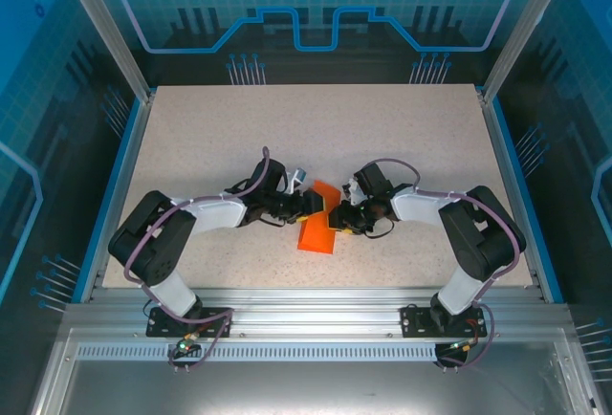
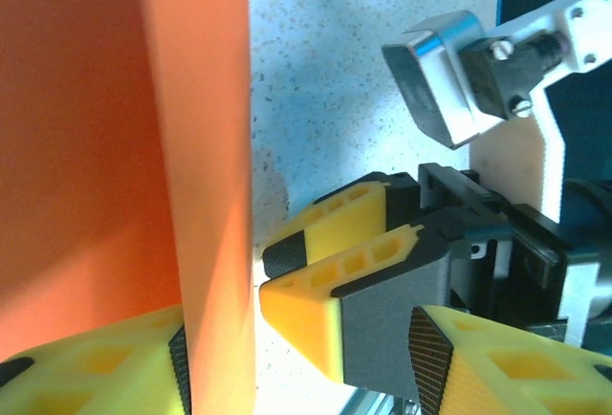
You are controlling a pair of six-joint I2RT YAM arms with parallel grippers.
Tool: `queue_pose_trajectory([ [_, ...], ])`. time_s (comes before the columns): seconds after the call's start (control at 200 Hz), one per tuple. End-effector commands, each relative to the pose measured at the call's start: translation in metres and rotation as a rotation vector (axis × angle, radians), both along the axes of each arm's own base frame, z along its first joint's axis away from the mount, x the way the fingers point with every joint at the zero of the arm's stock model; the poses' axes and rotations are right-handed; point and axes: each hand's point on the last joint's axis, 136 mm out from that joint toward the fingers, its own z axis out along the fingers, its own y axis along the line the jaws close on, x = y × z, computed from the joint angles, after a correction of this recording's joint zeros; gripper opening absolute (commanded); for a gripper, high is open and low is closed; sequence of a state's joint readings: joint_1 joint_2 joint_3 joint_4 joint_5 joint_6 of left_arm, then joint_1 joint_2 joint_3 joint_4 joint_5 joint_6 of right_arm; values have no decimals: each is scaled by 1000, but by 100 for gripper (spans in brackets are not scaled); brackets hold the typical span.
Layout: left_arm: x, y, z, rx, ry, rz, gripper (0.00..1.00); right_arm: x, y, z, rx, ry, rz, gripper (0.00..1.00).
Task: Fold a paper plane with a square sheet of paper (pick it up from the middle)
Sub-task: Fold the triangle a second time at the center of the table.
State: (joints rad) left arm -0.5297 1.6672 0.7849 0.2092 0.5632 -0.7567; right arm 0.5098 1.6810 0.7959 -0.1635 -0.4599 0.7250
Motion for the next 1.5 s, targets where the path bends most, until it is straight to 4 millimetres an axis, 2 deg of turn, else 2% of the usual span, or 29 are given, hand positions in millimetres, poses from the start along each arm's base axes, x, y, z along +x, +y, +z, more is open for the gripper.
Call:
queue_pose_trajectory([
  [0.0,-2,1,1,8,5,-46,59,-2,-4,2,3,-2,-5,35],
  [0.19,-6,15,-22,90,111,32,51,0,1,15,39,-39,-2,35],
  [0.37,-5,17,-24,67,169,99,40,-6,-2,37,4,-173,29,39],
  [0.55,-2,14,-16,63,195,110,31,-29,1,52,-93,-336,109,50],
  [0.67,-2,14,-16,68,220,116,27,-43,8,61,-200,-472,156,70],
  [0.795,-2,12,-12,52,227,120,27,-52,20,60,-350,-571,214,75],
  [0.925,-2,12,-8,47,224,117,28,-59,40,60,-504,-670,291,80],
  [0.945,-3,12,-8,50,224,117,28,-57,47,67,-512,-691,290,81],
  [1.14,-5,12,-10,52,233,113,29,-56,72,62,-678,-760,344,82],
  [1.305,-5,12,-8,48,232,109,29,-56,75,51,-773,-764,360,79],
  [1.495,-5,11,-6,46,229,104,30,-56,69,44,-831,-765,345,74],
])
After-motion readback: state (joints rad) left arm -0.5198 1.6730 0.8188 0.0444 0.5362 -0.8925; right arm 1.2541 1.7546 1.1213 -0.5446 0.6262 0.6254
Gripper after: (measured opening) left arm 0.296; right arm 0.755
